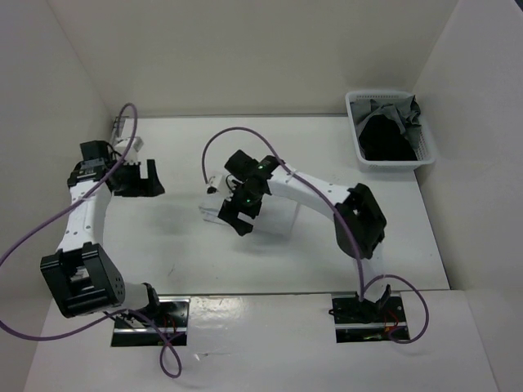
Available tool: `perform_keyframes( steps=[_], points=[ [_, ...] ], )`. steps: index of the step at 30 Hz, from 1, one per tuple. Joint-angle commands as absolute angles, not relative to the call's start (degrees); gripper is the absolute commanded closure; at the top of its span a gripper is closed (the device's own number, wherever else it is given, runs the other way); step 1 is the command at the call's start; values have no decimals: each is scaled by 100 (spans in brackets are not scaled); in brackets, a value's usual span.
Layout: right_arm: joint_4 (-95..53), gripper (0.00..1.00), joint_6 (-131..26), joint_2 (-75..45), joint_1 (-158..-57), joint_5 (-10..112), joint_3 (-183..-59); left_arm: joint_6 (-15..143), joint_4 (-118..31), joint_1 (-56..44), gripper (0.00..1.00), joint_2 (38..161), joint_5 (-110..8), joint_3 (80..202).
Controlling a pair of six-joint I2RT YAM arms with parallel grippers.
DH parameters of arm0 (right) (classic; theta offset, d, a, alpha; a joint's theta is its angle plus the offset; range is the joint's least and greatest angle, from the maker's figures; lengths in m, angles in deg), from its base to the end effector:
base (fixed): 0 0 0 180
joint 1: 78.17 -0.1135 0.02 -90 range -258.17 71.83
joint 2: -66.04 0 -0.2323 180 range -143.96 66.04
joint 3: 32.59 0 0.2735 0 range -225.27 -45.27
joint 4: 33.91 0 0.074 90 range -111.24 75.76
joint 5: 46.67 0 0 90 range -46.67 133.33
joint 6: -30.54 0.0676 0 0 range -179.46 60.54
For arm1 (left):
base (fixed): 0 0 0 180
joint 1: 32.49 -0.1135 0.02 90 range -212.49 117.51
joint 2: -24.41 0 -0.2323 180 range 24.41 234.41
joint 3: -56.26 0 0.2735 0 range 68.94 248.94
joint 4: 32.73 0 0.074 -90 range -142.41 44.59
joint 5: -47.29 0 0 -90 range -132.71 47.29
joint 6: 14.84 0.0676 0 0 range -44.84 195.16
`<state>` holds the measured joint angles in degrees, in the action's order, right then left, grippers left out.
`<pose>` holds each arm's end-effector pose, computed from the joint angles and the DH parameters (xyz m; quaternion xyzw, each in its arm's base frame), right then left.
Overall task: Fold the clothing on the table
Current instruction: Fold the skirt
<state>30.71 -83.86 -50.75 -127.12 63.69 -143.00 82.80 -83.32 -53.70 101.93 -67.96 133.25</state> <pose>0.2720 0.3482 0.1606 -0.6032 0.7612 0.2049 0.1217 0.3163 0.0918 0.2326 -0.0365 0.9223 -0.1187 0.3659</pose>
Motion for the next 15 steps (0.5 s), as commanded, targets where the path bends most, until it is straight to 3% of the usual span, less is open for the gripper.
perform_keyframes(
  steps=[1,7,15],
  points=[
    [2553,1,-7995,-3944,-12537,5155,-13959,8597,-8294,-4631,1,10219,-6847,13432],
    [1841,1,-7441,-3609,-11773,4350,-12632,8545,-8136,-3540,1,11255,-6345,13933],
    [1787,1,-7212,-3538,-11306,4236,-12191,8378,-7810,-2837,1,12345,-6239,14381]
  ],
)
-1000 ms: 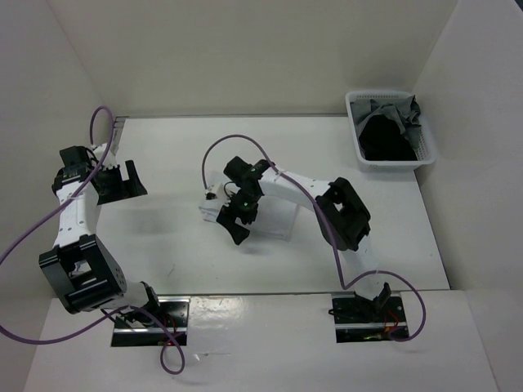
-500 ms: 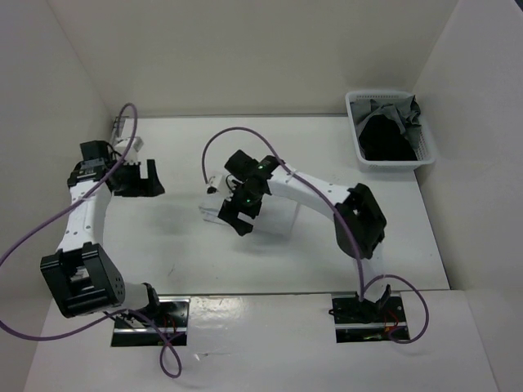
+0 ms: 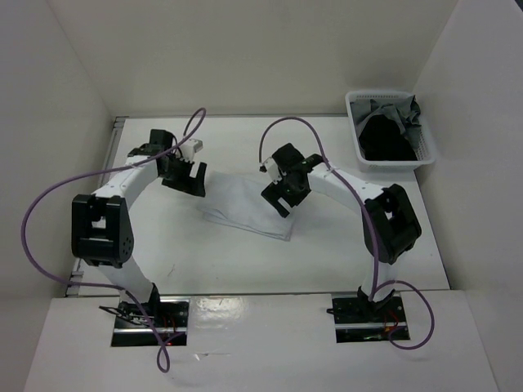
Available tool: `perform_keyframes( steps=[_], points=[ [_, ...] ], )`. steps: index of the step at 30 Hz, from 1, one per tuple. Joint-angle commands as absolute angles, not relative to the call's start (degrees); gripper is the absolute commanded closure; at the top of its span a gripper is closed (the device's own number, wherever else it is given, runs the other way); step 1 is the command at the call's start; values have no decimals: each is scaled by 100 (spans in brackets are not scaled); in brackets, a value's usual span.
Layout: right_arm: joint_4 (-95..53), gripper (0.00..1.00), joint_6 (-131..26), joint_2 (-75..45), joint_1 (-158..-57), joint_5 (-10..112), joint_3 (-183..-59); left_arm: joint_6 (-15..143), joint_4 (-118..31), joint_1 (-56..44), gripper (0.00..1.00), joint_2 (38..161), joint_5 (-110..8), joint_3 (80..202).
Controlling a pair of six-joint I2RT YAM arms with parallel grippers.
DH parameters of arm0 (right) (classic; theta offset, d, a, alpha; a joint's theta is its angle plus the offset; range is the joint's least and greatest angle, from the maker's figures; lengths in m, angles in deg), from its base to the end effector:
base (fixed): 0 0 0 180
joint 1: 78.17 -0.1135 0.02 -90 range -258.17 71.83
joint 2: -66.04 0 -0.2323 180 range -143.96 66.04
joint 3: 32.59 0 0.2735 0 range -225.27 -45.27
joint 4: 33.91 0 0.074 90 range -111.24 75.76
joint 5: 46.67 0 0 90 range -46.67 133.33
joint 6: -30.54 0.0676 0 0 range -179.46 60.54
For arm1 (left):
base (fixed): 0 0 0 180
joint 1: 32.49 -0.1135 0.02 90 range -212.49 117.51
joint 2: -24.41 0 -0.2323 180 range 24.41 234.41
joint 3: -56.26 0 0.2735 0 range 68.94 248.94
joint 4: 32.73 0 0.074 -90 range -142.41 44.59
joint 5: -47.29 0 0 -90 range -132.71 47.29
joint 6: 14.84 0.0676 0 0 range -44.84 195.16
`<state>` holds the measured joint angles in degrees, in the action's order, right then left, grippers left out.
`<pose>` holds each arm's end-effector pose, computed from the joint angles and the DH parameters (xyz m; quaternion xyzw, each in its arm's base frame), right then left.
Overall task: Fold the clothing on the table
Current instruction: Fold the skirt
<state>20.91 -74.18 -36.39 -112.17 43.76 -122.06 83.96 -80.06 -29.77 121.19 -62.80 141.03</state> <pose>0.3231 0.2186 0.1479 -0.4054 0.8936 0.0359 0.1894 0.3835 -0.0415 0.1690 0.1412 0.9402 -0.1542 0.2689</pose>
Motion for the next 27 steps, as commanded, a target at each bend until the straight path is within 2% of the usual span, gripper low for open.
perform_keyframes(
  steps=[1,13,21,27],
  points=[
    [1787,1,-7212,-3538,-11306,4236,-12139,8317,-7741,-2784,1,12416,-6126,14382],
    [1787,1,-7045,-3766,-11192,4175,-12068,8079,-7670,-1984,1,13111,-5274,14435],
    [1796,1,-6939,-4021,-11192,3983,-11910,7894,-7810,-1878,1,13340,-4518,14382],
    [1691,1,-6825,-4259,-11078,3753,-11910,7771,-7916,-1878,1,13445,-4446,14277]
  ],
)
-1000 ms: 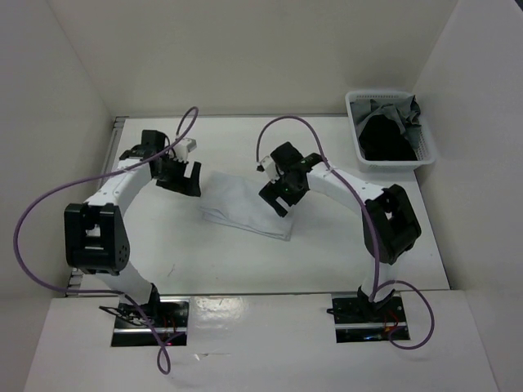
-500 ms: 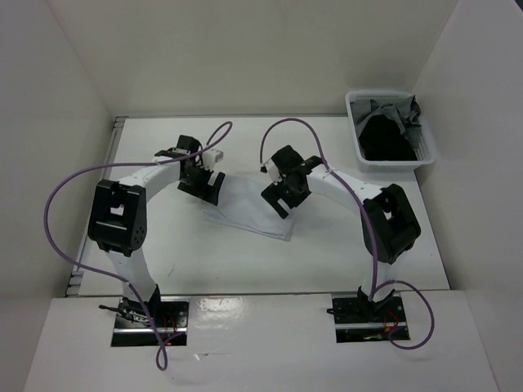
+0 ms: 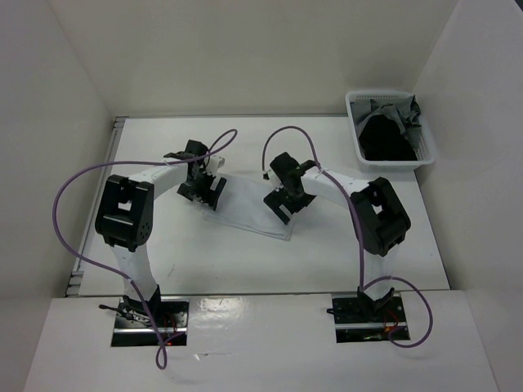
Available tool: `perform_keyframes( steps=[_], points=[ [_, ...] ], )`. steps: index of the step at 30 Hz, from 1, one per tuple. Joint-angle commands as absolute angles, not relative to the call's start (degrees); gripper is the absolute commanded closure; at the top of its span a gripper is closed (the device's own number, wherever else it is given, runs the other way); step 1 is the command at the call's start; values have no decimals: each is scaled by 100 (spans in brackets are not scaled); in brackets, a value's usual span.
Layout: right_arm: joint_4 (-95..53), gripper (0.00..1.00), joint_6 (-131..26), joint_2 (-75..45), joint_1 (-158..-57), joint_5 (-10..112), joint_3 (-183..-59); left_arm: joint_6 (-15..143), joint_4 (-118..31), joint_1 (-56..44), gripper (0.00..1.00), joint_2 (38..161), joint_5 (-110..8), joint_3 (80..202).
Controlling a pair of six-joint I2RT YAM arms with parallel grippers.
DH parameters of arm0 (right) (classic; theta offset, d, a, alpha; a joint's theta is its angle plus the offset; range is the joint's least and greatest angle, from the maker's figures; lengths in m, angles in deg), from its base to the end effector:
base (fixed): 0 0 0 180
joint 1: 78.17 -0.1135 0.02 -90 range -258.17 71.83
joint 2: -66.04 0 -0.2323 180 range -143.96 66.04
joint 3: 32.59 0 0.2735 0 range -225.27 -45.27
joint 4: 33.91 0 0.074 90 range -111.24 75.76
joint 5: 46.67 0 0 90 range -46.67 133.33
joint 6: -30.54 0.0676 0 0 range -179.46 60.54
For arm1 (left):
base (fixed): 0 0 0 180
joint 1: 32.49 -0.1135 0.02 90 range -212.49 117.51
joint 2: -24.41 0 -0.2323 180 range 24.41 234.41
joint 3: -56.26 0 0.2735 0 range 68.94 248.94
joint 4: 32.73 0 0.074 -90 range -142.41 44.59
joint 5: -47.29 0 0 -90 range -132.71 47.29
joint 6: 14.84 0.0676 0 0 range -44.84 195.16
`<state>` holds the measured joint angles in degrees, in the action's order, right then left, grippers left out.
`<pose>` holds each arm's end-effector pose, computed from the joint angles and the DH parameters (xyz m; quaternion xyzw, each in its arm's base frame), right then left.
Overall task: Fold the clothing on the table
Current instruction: Fold the skirt
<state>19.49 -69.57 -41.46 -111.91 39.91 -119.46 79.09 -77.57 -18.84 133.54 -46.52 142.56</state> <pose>0.3222 0.2103 0.1027 -0.3658 0.9198 -0.0005 0.1420 0.3895 -0.0992 0.0960 0.1562 0.9680 -0.0489 0.1901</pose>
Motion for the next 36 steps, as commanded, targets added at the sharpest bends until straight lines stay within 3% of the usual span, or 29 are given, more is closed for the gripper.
perform_keyframes(
  steps=[1,21,36],
  points=[
    [1691,1,-6825,-4320,-11078,3666,-11910,7771,-7916,-1878,1,13445,-4446,14216],
    [1023,1,-7176,-5322,-10736,2426,-12815,7718,-8030,-1878,6,13568,-5000,14092],
    [917,1,-7554,-5938,-10454,2373,-13667,7718,-8135,-1694,6,13560,-5457,14040]
  ],
)
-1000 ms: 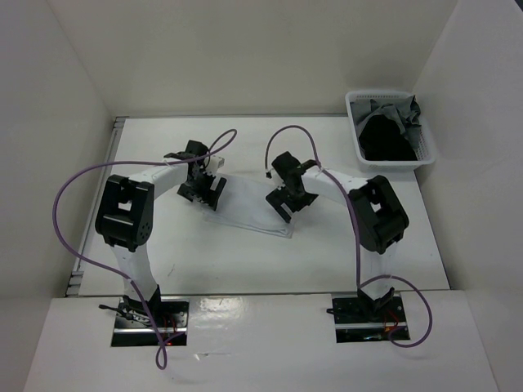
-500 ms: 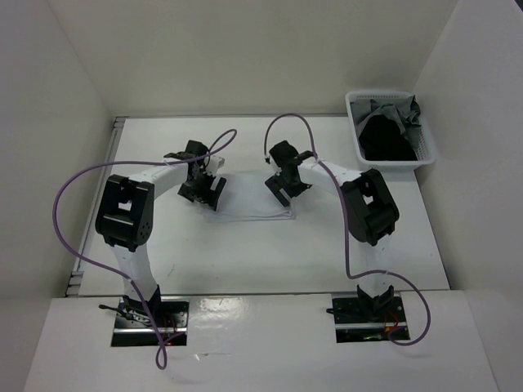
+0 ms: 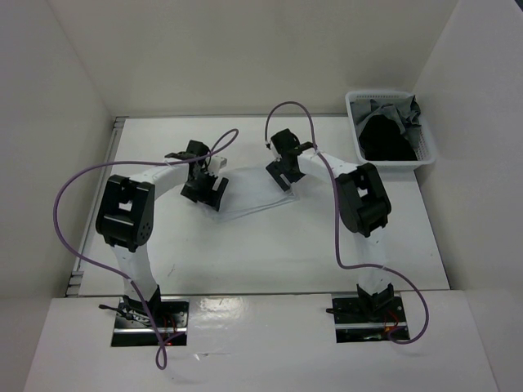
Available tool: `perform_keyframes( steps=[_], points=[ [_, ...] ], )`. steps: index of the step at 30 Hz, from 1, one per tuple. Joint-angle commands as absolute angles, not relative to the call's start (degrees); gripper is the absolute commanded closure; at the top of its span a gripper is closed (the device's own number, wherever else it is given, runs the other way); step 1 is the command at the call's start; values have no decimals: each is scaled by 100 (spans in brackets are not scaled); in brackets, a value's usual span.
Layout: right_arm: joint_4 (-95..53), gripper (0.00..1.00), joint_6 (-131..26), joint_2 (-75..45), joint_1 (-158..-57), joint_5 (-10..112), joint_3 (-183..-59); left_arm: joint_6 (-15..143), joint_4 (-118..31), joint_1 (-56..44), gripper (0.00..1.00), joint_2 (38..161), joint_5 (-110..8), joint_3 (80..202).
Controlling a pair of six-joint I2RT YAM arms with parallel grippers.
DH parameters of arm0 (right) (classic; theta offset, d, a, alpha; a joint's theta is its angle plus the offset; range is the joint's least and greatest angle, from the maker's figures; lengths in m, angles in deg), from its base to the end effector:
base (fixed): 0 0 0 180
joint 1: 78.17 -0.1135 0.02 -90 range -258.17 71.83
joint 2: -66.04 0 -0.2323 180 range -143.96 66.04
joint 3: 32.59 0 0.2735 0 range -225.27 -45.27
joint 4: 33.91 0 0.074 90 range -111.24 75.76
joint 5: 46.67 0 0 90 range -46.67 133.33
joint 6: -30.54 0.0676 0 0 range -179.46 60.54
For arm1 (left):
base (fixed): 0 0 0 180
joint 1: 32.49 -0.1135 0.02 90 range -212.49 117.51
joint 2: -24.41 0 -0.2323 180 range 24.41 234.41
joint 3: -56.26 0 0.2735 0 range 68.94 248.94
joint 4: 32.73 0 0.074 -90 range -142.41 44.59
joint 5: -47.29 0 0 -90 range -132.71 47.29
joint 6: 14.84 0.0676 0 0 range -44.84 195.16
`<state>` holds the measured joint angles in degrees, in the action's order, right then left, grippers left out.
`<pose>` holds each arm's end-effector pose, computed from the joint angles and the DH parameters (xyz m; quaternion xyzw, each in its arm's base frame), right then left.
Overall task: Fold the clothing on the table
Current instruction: Fold the skirt
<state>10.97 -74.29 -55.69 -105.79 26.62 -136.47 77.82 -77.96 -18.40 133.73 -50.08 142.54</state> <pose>0.4220 0.1989 0.1039 -0.3162 0.9087 -0.1144 0.2475 0.3866 -0.1060 0.0947 0.1547 0.9678 -0.0815 0.1809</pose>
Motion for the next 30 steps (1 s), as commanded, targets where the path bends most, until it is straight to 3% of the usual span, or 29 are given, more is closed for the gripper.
perform_keyframes(
  steps=[1,18,30],
  points=[
    [917,1,-7554,-5938,-10454,2373,-13720,7718,-8135,-1693,6,13560,-5457,14039],
    [865,1,-7669,-5639,-10454,2426,-13500,7718,-8241,-1386,6,13262,-5580,13934],
    [1190,1,-7616,-4093,-10454,2873,-13009,7885,-8953,-1604,4,11943,-5685,14539]
  ],
)
